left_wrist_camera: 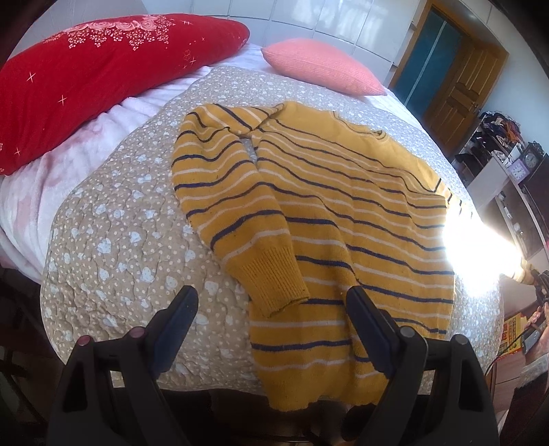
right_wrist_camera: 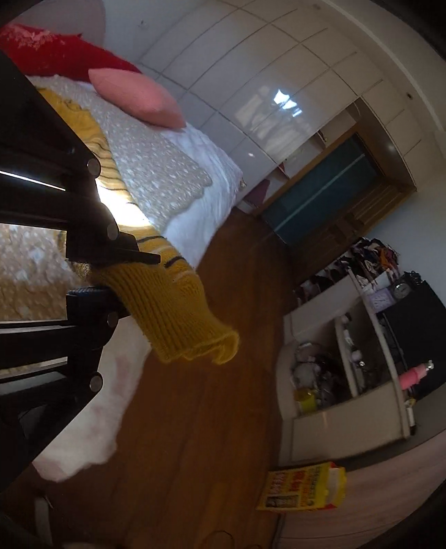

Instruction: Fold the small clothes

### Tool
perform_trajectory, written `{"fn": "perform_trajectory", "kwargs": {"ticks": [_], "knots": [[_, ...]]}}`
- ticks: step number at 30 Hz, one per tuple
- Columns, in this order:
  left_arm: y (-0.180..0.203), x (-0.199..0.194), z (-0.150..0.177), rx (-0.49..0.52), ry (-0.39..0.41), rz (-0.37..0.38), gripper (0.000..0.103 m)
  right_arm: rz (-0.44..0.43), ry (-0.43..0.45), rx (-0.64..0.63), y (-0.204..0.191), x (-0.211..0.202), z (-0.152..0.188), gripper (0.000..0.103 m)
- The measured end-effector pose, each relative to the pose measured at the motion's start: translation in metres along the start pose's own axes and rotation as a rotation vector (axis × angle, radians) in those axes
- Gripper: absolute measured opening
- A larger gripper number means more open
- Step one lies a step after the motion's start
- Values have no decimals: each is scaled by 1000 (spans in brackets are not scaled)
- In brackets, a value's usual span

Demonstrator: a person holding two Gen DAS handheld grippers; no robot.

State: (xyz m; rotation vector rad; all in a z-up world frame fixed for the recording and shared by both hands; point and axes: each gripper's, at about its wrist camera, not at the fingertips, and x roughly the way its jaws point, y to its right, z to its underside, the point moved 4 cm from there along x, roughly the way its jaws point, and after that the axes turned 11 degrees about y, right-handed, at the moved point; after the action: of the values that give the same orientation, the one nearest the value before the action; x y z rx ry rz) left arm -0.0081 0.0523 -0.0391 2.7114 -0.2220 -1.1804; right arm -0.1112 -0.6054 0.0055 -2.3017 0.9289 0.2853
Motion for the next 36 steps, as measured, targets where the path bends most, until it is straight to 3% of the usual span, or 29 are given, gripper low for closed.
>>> {"fn": "perform_trajectory", "kwargs": {"ticks": [4,9,14,19,26,29,30,32,36], "knots": [[-11,-5,-2,-23,14,0,87,-127,-27,-123,-63,-7,0,11],[-30,-14,-7,-58,43,4,87,-393,-170,-208,-193,2,53,10],[-66,-28,-7,-78,94,-45,87,-586,-340,-307,-325,9,140,10],[-107,-27,-2,-116,98,-83,87,-681,-507,-422,-427,11,247,10],[-146,-14,5,-191,73,-97,87,-669,-634,-545,-504,33,377,11],[-158,-9,7,-225,64,-99,87,-653,-708,-548,-518,43,418,21],[-160,-9,7,-229,63,-99,87,-661,-739,-537,-517,44,425,37],[-164,-8,8,-238,62,-101,87,-699,-765,-523,-525,37,438,53],[-170,-11,8,-258,70,-106,87,-804,-733,-554,-531,-2,422,56]]}}
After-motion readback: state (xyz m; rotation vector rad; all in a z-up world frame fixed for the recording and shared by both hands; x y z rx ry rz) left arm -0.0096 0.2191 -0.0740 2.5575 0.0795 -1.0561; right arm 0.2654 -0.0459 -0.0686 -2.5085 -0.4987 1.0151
